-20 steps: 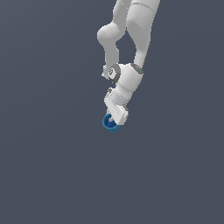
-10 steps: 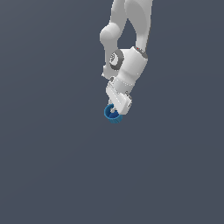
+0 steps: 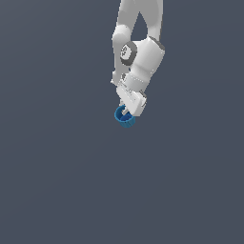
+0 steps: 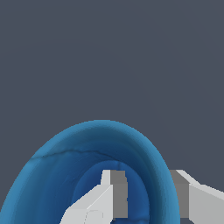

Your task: Pick up the object and move it to a goal position.

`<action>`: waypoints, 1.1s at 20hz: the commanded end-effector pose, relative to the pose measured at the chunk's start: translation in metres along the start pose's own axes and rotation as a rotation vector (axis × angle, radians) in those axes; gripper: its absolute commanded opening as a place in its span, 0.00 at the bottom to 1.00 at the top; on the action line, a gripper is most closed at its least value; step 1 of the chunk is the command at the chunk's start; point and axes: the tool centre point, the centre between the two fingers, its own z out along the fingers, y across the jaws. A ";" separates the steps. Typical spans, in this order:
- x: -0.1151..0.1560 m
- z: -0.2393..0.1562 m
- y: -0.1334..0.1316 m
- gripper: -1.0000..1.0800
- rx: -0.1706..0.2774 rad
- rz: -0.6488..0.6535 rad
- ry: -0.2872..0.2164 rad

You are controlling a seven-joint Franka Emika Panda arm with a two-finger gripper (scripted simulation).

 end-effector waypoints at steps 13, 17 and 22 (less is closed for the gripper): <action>0.007 -0.031 0.004 0.00 -0.001 0.000 -0.001; 0.009 -0.038 0.004 0.00 0.000 0.000 -0.001; 0.012 -0.051 0.005 0.00 0.003 0.001 -0.001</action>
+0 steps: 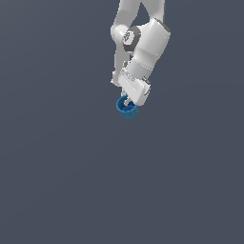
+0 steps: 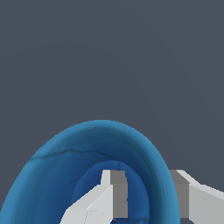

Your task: Pick up the object and move it to a goal position.

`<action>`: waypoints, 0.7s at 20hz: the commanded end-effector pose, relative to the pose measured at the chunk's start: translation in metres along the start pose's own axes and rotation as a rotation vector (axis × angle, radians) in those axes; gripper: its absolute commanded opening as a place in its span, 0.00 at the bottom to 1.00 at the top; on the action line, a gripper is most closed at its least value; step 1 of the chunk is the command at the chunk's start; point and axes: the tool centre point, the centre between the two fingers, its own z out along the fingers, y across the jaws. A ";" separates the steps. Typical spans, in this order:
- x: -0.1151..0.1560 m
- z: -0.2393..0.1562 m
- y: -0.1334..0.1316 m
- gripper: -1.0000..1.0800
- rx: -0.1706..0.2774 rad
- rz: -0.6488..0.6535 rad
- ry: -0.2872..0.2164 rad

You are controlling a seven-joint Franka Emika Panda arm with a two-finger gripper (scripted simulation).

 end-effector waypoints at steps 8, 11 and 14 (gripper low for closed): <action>0.009 -0.040 0.002 0.00 0.009 0.001 0.000; 0.013 -0.057 0.004 0.00 0.011 0.001 0.000; 0.017 -0.074 0.006 0.00 0.012 0.001 0.001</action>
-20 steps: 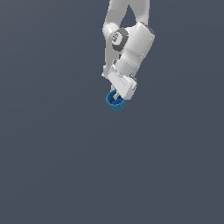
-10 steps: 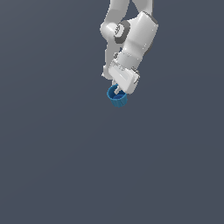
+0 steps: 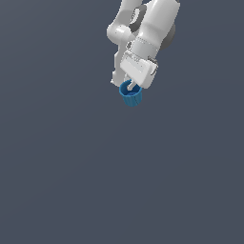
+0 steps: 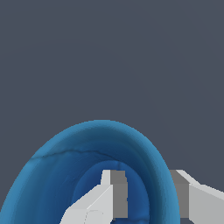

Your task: Pick up the object and move it to a goal position.

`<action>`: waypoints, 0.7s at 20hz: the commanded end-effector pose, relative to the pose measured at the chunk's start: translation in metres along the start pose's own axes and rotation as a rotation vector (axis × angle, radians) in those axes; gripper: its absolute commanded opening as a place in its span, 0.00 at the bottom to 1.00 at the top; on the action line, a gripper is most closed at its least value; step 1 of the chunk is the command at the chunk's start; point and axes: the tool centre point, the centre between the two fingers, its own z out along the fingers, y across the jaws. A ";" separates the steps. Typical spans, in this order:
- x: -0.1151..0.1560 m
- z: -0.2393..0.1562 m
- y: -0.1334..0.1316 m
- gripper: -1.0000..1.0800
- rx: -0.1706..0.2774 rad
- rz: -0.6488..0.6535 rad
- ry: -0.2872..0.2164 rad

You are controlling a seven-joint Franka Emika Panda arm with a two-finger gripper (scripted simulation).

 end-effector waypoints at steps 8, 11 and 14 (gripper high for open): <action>0.012 -0.049 0.004 0.00 0.002 -0.001 0.006; 0.014 -0.057 0.005 0.00 0.000 -0.001 0.009; 0.016 -0.062 0.005 0.00 -0.001 -0.001 0.011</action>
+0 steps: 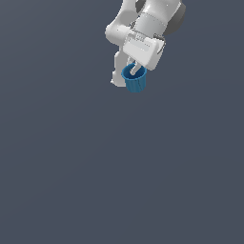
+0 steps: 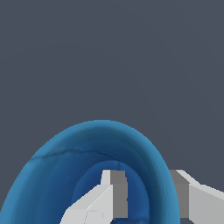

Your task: Pick up the object and move it to a goal position.

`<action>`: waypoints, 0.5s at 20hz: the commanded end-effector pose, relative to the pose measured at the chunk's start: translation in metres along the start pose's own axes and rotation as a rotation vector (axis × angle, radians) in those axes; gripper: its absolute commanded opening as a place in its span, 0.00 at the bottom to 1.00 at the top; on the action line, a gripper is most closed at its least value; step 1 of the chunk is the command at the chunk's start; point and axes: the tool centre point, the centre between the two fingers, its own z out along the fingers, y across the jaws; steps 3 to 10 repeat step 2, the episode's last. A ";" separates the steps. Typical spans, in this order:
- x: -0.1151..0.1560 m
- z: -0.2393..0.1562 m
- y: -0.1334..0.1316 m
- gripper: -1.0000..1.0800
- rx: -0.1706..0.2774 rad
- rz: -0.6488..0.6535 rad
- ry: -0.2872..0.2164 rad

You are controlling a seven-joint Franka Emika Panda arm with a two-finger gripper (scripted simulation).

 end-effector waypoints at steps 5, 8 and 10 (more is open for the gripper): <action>0.002 -0.004 0.000 0.00 0.000 0.001 0.002; 0.002 -0.004 0.000 0.00 0.000 0.001 0.002; 0.002 -0.004 0.000 0.00 0.000 0.001 0.002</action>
